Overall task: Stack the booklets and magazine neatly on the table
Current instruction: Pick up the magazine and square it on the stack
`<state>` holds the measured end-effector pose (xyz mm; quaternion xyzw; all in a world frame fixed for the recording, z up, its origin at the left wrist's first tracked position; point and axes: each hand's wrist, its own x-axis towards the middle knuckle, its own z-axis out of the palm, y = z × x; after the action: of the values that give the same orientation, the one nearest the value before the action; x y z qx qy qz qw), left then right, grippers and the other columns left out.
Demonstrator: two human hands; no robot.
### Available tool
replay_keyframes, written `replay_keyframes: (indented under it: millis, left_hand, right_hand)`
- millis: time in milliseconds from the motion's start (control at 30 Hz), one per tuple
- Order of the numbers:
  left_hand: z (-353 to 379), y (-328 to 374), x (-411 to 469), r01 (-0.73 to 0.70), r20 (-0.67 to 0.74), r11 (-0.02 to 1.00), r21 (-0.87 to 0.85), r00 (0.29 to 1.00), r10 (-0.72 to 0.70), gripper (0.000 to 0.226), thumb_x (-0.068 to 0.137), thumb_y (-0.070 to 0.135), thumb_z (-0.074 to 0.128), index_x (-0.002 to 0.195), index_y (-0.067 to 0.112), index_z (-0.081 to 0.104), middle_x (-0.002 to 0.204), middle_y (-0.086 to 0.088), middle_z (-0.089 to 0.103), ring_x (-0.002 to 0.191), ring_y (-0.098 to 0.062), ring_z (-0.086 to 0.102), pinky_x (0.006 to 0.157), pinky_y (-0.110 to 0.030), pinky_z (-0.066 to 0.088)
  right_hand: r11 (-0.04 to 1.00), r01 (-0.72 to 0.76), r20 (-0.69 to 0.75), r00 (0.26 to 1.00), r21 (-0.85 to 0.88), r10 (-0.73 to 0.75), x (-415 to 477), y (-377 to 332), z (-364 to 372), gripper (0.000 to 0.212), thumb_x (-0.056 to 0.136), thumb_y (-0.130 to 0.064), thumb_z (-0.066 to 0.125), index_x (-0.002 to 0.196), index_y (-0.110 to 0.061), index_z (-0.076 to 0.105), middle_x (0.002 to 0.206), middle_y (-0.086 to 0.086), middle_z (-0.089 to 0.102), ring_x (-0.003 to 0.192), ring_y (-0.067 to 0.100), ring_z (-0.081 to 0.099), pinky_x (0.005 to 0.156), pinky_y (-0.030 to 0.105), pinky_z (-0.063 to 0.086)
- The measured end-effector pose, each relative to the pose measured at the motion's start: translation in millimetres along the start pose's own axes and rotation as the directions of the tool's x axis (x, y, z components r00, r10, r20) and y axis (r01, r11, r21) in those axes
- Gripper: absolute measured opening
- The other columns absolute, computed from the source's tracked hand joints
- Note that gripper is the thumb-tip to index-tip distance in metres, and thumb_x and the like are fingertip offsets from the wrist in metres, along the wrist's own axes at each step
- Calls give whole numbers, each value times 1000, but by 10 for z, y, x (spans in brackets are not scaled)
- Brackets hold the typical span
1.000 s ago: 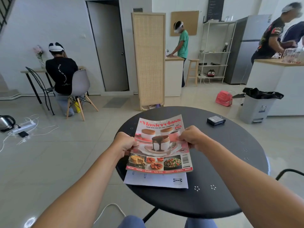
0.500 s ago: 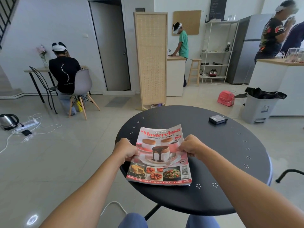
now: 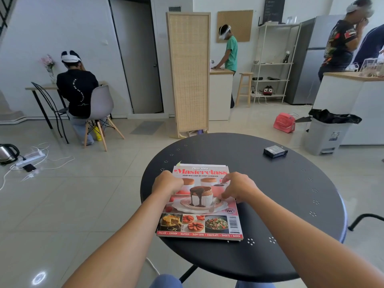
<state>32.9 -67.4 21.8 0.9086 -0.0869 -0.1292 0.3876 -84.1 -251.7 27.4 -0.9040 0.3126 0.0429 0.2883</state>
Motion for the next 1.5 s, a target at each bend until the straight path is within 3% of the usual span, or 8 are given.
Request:
replay_keyframes:
  millis: [300,367,533,733,933,1067,1233,1500]
  left_hand:
    - [-89,53,147,271,250,914,-300,948,-199,4,87,9,64,90,9,67,90,-11,69,73,-21,61,52,-32,44]
    - [-39,69,140,242,253,927,-287,952,-170,6,85,5,64,87,10,68,89,-10,69,72,-20,63,50,-30,42]
    - [32,87,112,119,207,947,-299,977,-58,23,82,-10,56,91,10,63,96,-12,69,83,-28,69,52,-29,53]
    - [-44,24,9,-8,149,902,-431,986,80,30,88,-6,58,98,21,63,95,-6,71,83,-22,67,49,-27,44]
    - [-268,95,-75,-201,47,784,-587,959,281,30,90,1,63,102,28,65,94,-1,76,92,-25,71,64,-40,55]
    - [-434,228,-127,-313,-10,665,-678,909,417,38,88,-4,66,107,29,66,102,-4,76,101,-27,70,77,-47,60]
    - [-526,344,-208,-439,-68,605,-664,841,536,43,89,-1,66,112,35,63,107,0,75,102,-19,71,76,-35,61]
    - [-409,434,-209,-483,-182,604,-634,852,490,44,93,0,61,115,38,58,112,4,72,106,-15,67,82,-35,57]
  right_hand:
    - [994,24,-5,1000,-106,-24,40,-36,1,44,73,-25,83,114,-18,71,99,2,69,80,21,71,74,33,62]
    - [996,24,-5,1000,-81,-25,50,-13,2,47,72,-24,84,116,-19,70,87,-2,62,79,22,70,74,35,62]
    - [1000,12,-2,1000,-18,-12,83,78,-8,53,69,-22,86,119,-22,68,98,0,61,73,19,67,69,33,62]
    - [961,-37,58,998,273,22,70,177,-29,80,65,-16,87,129,-22,40,109,0,57,92,22,63,72,39,63]
    - [596,-3,26,999,803,-31,76,285,-189,120,61,-24,93,149,-32,11,126,8,62,102,30,69,88,50,57]
    - [346,73,2,977,935,-213,-1,170,-365,95,69,-13,87,145,-19,30,124,16,65,94,32,74,75,48,60]
    - [246,306,-191,896,920,-400,-69,-4,-584,57,73,-1,77,127,-1,58,123,24,67,108,41,66,93,53,54]
    - [379,561,-466,826,736,-318,-171,-176,-720,33,85,-3,70,117,-10,64,109,4,76,98,19,73,85,37,58]
